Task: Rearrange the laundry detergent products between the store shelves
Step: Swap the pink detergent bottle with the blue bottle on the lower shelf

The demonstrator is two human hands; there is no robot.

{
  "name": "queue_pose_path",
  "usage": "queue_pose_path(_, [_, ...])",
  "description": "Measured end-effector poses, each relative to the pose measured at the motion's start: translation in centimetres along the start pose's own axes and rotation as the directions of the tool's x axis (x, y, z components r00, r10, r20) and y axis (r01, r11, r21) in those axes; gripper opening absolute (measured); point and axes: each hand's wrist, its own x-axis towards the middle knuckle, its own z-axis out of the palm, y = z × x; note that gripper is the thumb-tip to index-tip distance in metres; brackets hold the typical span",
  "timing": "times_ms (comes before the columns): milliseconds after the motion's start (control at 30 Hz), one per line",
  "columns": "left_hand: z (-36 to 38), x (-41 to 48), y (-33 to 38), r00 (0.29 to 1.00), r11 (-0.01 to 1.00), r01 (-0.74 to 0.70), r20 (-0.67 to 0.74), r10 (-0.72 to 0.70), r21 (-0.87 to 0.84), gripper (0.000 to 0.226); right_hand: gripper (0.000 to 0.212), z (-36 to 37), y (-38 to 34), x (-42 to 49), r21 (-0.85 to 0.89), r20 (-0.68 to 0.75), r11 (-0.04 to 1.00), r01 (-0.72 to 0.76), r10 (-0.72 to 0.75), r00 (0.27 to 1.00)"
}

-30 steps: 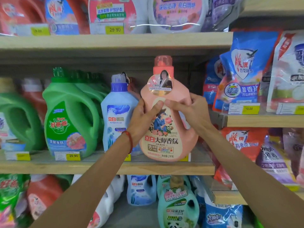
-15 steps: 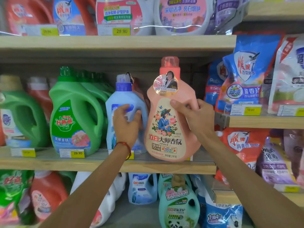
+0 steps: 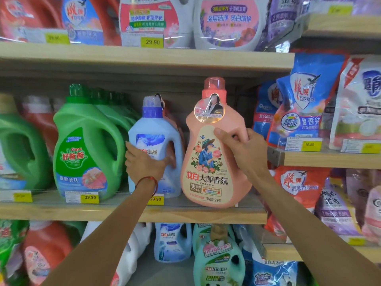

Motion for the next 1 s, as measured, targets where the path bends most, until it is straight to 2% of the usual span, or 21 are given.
queue_pose_path(167, [0.1,0.1,-0.9,1.0,1.0,-0.013,-0.009,0.013,-0.01,0.149,0.07,0.3,0.1,-0.1,-0.075,-0.024,0.996,0.049,-0.051,0.998])
queue_pose_path(300, [-0.1,0.2,-1.0,1.0,1.0,-0.016,-0.01,0.016,0.006,0.143,0.076,0.5,0.1,0.2,-0.087,-0.018,0.995,0.051,-0.053,0.998])
queue_pose_path(567, [-0.7,-0.4,-0.7,0.999,0.989,-0.011,-0.05,0.004,-0.145,0.138,0.069,0.5,0.6,0.5,-0.014,-0.011,0.998,0.061,-0.061,0.998])
queue_pose_path(667, [-1.3,-1.0,-0.7,0.997,0.971,-0.047,-0.078,0.03,-0.235,0.134,0.07,0.4,0.5,0.4,0.015,-0.013,0.998,0.057,-0.057,0.998])
queue_pose_path(800, [-2.0,-1.4,-0.6,0.991,0.965,-0.097,-0.115,0.07,-0.246,0.133,0.071,0.2,0.4,0.5,0.075,0.016,0.997,0.028,-0.029,0.999])
queue_pose_path(1000, [-4.1,-0.5,1.7,0.967,0.927,-0.2,-0.218,0.134,-0.316,0.138,0.05,0.0,0.8,0.4,0.13,0.026,0.99,0.054,-0.058,0.998])
